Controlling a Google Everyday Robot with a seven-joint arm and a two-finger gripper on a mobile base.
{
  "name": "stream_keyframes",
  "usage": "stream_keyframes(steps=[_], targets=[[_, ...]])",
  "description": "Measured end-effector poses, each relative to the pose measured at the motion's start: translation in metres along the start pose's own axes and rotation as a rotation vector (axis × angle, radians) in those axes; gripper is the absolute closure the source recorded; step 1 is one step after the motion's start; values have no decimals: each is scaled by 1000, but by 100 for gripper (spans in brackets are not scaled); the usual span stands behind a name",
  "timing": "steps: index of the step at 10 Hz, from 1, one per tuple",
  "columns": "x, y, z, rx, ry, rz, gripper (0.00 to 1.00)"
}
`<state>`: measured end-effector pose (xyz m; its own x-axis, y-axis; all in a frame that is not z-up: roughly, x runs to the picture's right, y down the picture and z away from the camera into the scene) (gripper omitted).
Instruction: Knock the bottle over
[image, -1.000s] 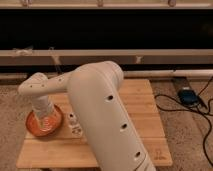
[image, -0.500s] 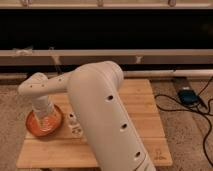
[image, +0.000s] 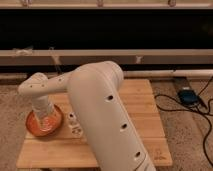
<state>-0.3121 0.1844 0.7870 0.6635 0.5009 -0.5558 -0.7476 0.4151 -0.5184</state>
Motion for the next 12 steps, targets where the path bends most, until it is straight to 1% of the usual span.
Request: stream_keyframes(steps=[2, 3, 5, 6, 7, 8, 10, 11, 12], targets=[[1, 0, -1, 2, -1, -1, 35], [4, -1, -5, 9, -13, -7, 35], [15, 4, -26, 20, -40, -23, 35], [21, 9, -42, 24, -57, -32, 35], [32, 15, -58, 34, -71, -45, 35], [45, 23, -70, 47, -80, -59, 35], [65, 34, -77, 60, -87, -73, 35], [73, 31, -77, 64, -88, -71, 35], [83, 26, -73, 55, -82, -57, 35]])
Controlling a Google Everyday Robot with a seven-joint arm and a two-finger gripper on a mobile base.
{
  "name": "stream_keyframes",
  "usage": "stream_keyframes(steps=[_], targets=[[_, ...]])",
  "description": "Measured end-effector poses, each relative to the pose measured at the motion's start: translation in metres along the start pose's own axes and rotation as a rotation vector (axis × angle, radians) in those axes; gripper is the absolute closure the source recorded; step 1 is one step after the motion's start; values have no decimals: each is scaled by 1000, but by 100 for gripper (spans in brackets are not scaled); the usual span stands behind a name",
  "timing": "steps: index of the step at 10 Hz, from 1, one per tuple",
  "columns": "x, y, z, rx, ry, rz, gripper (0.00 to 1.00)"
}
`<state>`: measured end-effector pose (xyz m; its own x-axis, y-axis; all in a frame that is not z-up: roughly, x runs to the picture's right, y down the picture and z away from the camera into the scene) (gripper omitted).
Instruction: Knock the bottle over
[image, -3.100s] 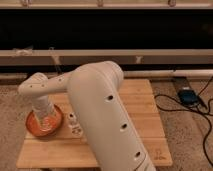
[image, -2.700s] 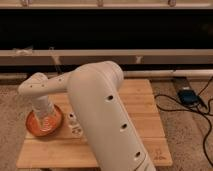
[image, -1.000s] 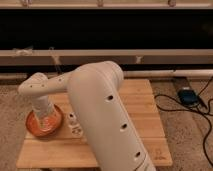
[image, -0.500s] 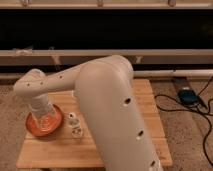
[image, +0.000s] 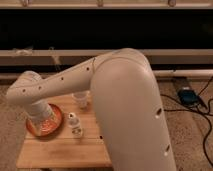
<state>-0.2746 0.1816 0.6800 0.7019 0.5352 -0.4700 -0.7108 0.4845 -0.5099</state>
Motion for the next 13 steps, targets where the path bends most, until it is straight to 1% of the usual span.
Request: stream_keyframes(steps=[1, 4, 5, 9, 10, 11, 12, 13], targets=[[10, -7, 7, -10, 8, 21, 35], [24, -24, 19, -37, 25, 74, 35], [34, -36, 23, -43, 32, 104, 35], [75, -78, 25, -54, 37, 217, 35], [82, -85, 26, -60, 35, 236, 35], [85, -86, 25, -67, 19, 230, 35], [85, -82, 25, -70, -5, 203, 35], [85, -82, 25, -70, -6, 201, 35]])
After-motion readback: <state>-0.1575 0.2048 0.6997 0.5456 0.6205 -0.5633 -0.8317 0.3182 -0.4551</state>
